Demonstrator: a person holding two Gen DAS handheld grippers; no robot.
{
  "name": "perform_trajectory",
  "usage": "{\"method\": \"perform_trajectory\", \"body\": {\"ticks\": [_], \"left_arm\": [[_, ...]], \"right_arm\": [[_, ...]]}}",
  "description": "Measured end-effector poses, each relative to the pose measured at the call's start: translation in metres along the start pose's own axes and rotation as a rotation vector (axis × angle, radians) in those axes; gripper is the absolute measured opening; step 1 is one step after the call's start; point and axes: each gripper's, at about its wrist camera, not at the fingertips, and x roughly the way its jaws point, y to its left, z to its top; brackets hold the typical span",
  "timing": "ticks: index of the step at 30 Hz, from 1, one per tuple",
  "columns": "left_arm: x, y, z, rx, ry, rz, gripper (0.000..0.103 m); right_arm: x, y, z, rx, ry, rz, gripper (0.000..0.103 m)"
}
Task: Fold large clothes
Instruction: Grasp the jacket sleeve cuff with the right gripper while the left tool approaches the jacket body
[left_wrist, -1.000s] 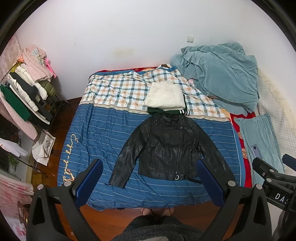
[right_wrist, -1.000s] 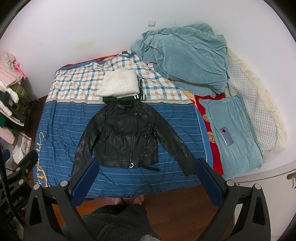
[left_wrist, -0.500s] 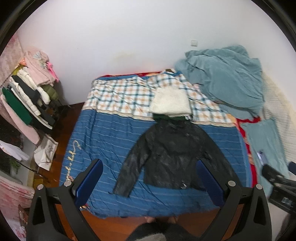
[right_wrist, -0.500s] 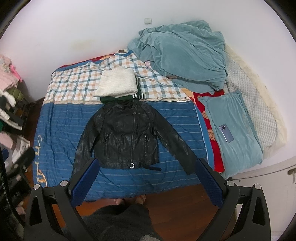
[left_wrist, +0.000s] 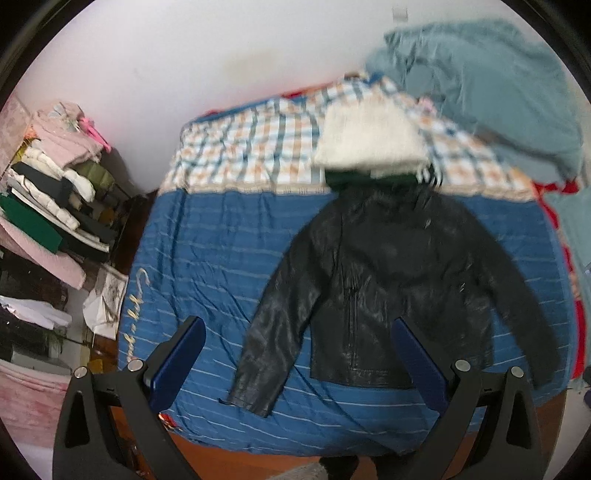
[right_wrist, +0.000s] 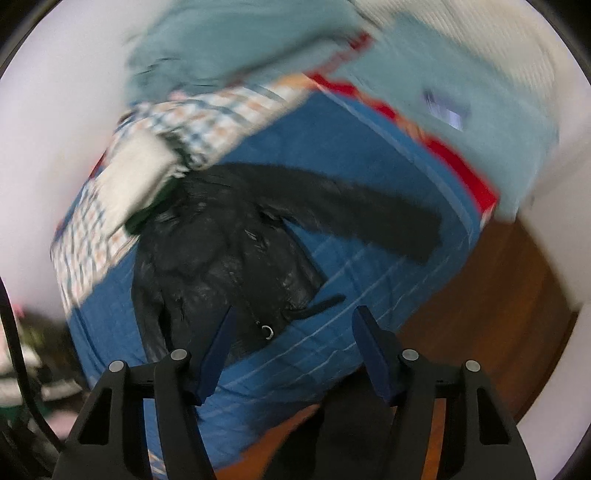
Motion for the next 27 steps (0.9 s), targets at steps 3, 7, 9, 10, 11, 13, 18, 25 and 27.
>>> {"method": "perform_trajectory", "body": {"ticks": [3,7,9,10,11,13,18,25,27], "left_arm": [[0.055,-0.027,-0.012,-0.005,0.072,0.03,0.103],[0.126,-0.066,-0.03,0.0,0.16,0.083,0.103],[0.154,-0.08,-0.037,0.002,0.199,0.098,0.103],[0.173,-0.091,-0.041,0.001,0.225,0.1,0.103],[0.187,-0.097,-0.043,0.002,0.244,0.103,0.103],[0.21,-0.112,-0.047,0.003,0.274,0.101,0.103],[0.236,-0.149,-0.043,0.019,0.272,0.113,0.103],[0.255,-0.189,-0.034,0.031,0.274,0.083,0.103],[0.26,-0.194,-0.031,0.032,0.27,0.084,0.103]], "right_arm": [[0.079,-0.06,0.008,0.146,0.043,0.031,0.067],[0.192,-0.141,0.022,0.378,0.108,0.109,0.067],[0.243,-0.176,0.025,0.5,0.129,0.143,0.067],[0.267,-0.196,0.026,0.566,0.127,0.162,0.067],[0.288,-0.212,0.027,0.621,0.12,0.178,0.067],[0.319,-0.235,0.032,0.703,0.096,0.225,0.067],[0.334,-0.27,0.067,0.807,-0.107,0.302,0.069],[0.365,-0.279,0.087,0.757,-0.141,0.377,0.069],[0.366,-0.283,0.089,0.775,-0.158,0.396,0.077]]}}
